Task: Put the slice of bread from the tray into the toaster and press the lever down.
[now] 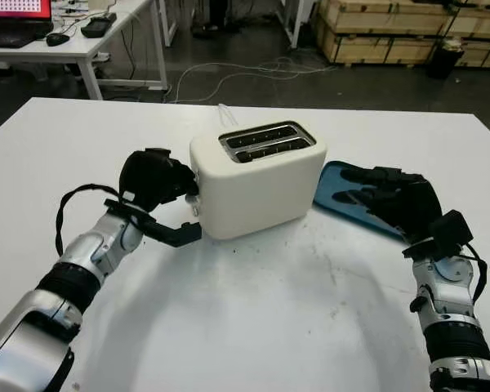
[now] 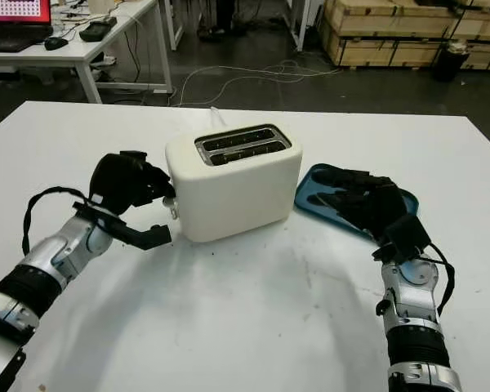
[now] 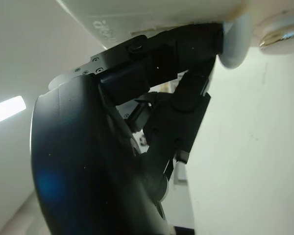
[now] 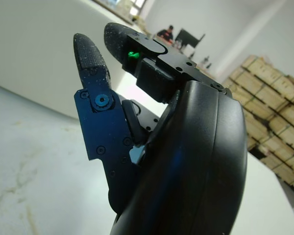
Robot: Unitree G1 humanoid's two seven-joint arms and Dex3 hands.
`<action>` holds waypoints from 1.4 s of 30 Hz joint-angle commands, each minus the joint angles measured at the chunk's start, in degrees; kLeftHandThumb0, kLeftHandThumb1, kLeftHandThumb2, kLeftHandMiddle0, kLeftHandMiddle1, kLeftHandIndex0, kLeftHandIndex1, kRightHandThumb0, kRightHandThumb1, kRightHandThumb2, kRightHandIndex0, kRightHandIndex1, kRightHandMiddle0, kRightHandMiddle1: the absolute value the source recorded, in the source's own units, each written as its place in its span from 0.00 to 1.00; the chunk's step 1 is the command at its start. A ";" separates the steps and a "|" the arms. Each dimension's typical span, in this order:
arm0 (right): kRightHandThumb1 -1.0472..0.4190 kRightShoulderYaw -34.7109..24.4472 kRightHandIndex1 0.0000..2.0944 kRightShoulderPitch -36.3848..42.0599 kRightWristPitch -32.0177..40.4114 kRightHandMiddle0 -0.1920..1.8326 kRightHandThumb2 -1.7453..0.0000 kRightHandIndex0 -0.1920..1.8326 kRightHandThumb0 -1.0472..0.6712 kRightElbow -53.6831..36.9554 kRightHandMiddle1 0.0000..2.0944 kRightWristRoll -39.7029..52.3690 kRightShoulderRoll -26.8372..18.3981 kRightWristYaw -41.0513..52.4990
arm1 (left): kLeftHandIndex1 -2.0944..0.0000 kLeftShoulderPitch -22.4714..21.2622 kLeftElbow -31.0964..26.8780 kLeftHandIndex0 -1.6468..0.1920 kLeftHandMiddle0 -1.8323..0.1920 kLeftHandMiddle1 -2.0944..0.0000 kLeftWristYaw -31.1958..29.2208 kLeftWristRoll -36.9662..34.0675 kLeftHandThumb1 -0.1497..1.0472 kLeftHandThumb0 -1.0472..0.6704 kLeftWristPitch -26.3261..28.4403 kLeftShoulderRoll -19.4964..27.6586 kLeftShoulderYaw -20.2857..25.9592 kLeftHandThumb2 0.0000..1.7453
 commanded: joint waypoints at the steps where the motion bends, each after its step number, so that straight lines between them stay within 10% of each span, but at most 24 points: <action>1: 0.15 0.20 0.01 -0.21 1.35 0.65 1.00 0.70 0.30 -0.19 0.00 0.01 0.55 -0.31 | 0.99 3.28 -5.12 0.20 0.46 0.28 -3.57 1.41 0.81 0.45 -4.22 -4.57 -3.95 0.00; 17: 0.15 0.68 0.00 -1.08 1.16 0.64 1.00 0.67 0.29 0.80 0.00 -0.14 1.88 -0.92 | 0.99 5.84 -8.54 0.18 0.46 0.22 -1.84 1.79 0.79 0.45 -1.81 -3.23 1.00 0.00; 30: 0.16 0.64 0.00 -1.57 0.77 0.62 1.00 0.66 0.32 1.62 0.00 0.10 2.83 -1.18 | 1.00 14.67 -24.15 0.23 0.46 0.27 -1.34 0.32 0.85 0.42 5.80 -2.83 14.90 0.01; 42: 0.15 0.15 0.00 -2.50 -0.01 0.62 1.00 0.66 0.31 2.78 0.00 0.31 2.27 -0.40 | 1.00 16.73 -31.26 0.26 0.48 0.25 -6.19 2.27 0.84 0.37 10.21 -3.01 18.23 0.00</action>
